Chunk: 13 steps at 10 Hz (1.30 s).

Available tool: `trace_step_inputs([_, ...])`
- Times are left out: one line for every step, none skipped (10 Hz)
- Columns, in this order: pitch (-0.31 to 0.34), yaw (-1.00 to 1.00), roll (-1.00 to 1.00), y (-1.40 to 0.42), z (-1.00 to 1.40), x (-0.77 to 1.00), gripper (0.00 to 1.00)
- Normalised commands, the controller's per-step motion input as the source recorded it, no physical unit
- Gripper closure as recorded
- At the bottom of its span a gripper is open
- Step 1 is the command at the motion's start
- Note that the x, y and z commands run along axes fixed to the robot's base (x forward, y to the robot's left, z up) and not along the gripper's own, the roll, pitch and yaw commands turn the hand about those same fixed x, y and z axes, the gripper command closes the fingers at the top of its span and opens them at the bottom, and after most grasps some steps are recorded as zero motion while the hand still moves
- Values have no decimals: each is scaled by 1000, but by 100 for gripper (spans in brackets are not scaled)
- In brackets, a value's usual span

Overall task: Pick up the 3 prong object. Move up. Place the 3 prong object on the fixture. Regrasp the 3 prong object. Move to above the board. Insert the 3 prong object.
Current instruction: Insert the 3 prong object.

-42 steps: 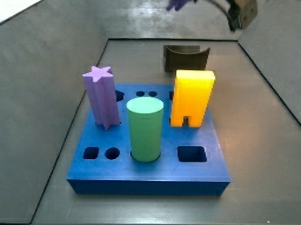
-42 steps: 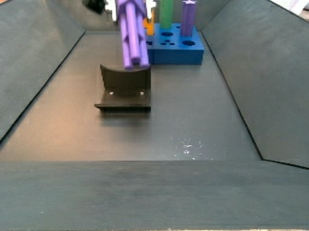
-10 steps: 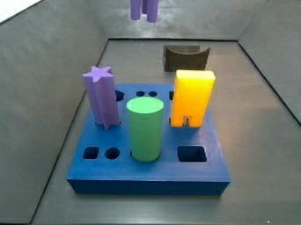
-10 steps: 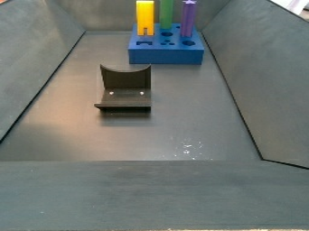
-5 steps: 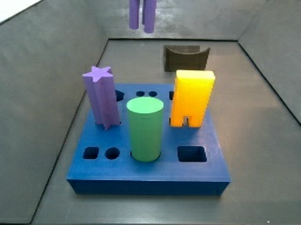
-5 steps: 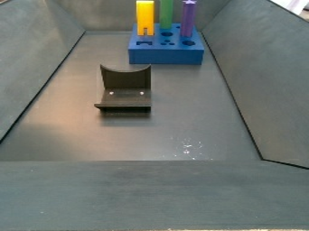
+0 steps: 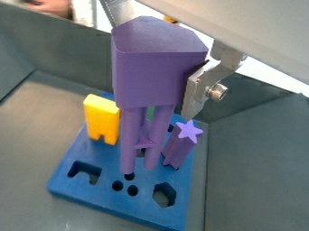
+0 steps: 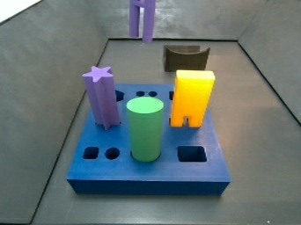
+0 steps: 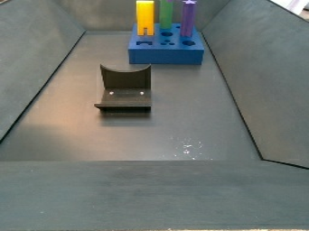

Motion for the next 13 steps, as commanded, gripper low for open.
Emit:
trace_step_inputs([49, -760, -253, 0, -29, 86, 100])
trace_step_inputs([26, -763, -240, 0, -74, 66, 100])
trace_step_inputs([0, -769, -247, 0, -114, 117, 100])
trace_step_inputs([0, -734, -226, 9, -237, 186, 100])
trace_step_inputs([0, -814, -191, 0, -249, 149, 100])
trace_step_inputs([1, -751, -203, 11, -337, 89, 100])
trace_step_inputs([0, -769, -196, 6, -351, 94, 100])
trace_step_inputs([0, -740, -177, 51, -317, 66, 100])
trace_step_inputs([0, -749, -147, 69, -314, 40, 100])
trace_step_inputs([0, -729, -126, 111, -297, 54, 100])
trace_step_inputs([0, -631, -136, 206, -277, 34, 100])
trace_step_inputs([-1, -706, -49, 209, -283, 31, 100])
trace_step_inputs([1, -534, 0, 280, -374, 0, 100])
